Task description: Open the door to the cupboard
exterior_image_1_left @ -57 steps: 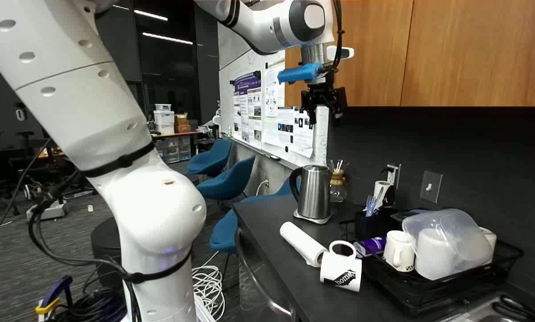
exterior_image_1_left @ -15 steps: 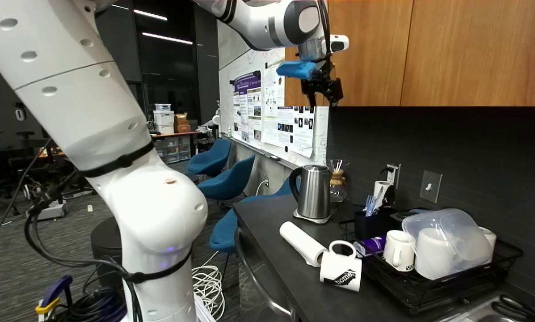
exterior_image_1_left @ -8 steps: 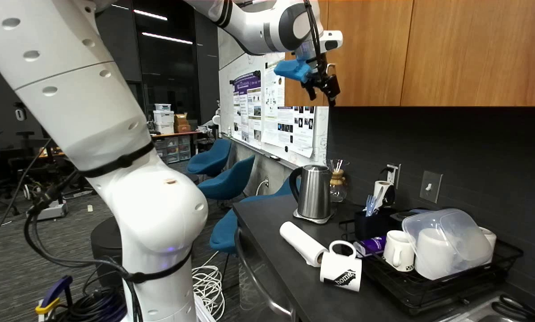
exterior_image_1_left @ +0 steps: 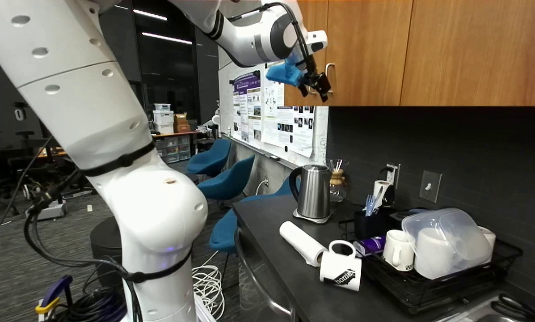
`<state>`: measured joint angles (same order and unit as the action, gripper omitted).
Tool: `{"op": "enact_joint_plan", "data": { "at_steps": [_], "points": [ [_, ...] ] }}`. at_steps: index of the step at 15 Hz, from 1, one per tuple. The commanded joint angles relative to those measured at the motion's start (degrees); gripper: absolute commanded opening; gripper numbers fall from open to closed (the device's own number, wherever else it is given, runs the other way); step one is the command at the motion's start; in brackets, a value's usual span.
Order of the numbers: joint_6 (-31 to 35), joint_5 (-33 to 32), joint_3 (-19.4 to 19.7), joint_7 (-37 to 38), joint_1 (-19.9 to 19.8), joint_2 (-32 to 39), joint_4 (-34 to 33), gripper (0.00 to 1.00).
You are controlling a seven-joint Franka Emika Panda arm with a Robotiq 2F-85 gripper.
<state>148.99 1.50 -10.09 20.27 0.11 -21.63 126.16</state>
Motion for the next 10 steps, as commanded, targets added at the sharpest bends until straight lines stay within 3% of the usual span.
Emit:
{"op": "enact_joint_plan", "data": {
  "at_steps": [1,4,6,10],
  "points": [
    [0.38,-6.41,-7.78,10.58,-1.76,3.56,-3.8,1.0],
    [-0.44,-14.61,-14.5,24.21,-3.79,6.17,-8.46,1.0],
    [-2.19,-20.7,-16.93,32.07,-4.48,7.67,-11.37,1.0],
    [-8.13,-29.78,-16.82,42.89,-3.6,9.27,-15.21,1.0]
  ]
}}
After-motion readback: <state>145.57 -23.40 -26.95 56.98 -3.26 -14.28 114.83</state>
